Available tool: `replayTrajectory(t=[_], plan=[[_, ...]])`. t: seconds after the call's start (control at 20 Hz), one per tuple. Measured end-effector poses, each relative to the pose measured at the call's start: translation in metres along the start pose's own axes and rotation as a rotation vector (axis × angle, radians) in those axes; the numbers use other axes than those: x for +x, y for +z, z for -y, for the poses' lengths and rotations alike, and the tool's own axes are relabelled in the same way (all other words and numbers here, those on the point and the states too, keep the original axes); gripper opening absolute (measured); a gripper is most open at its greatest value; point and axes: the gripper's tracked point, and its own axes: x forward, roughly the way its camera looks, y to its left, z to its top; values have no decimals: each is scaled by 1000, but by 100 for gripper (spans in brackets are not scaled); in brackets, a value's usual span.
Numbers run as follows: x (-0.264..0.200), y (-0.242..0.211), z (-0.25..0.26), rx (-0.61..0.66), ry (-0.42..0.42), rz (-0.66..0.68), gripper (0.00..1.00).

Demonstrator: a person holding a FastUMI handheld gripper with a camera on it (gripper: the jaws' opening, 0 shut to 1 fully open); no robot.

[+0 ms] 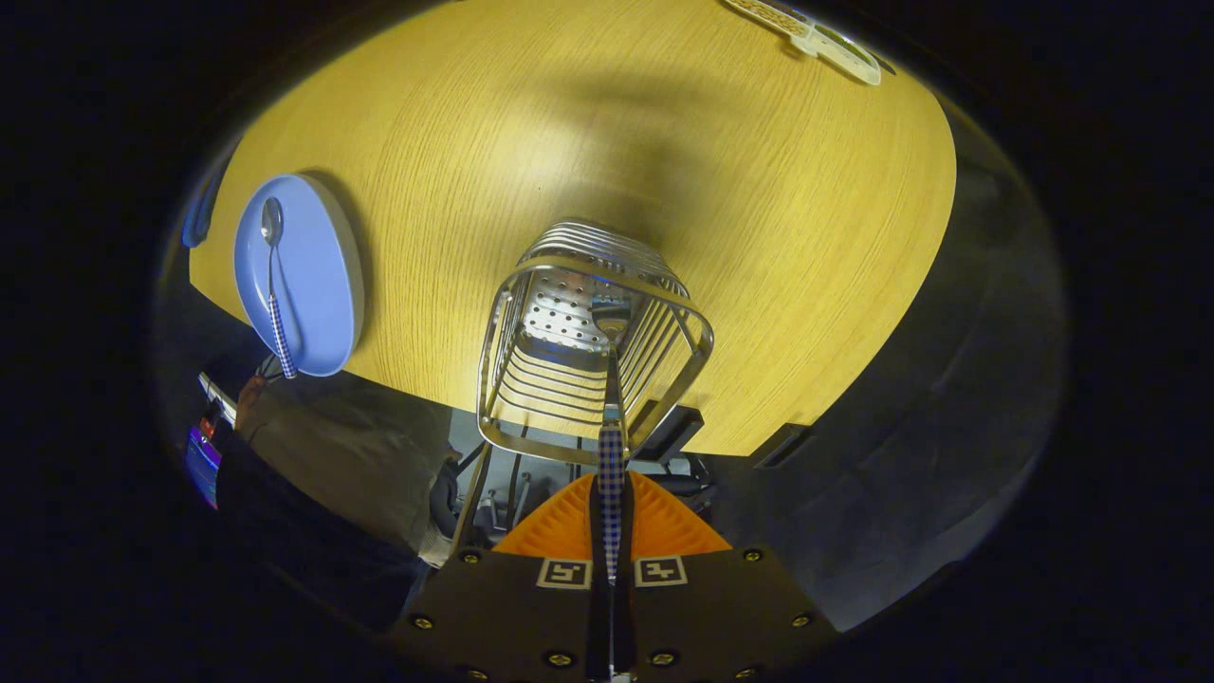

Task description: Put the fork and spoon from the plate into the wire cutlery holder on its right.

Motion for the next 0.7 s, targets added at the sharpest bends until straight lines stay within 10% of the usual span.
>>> replayTrajectory(t=[0.7], plan=[[-28,-9,2,73,10,162,16]])
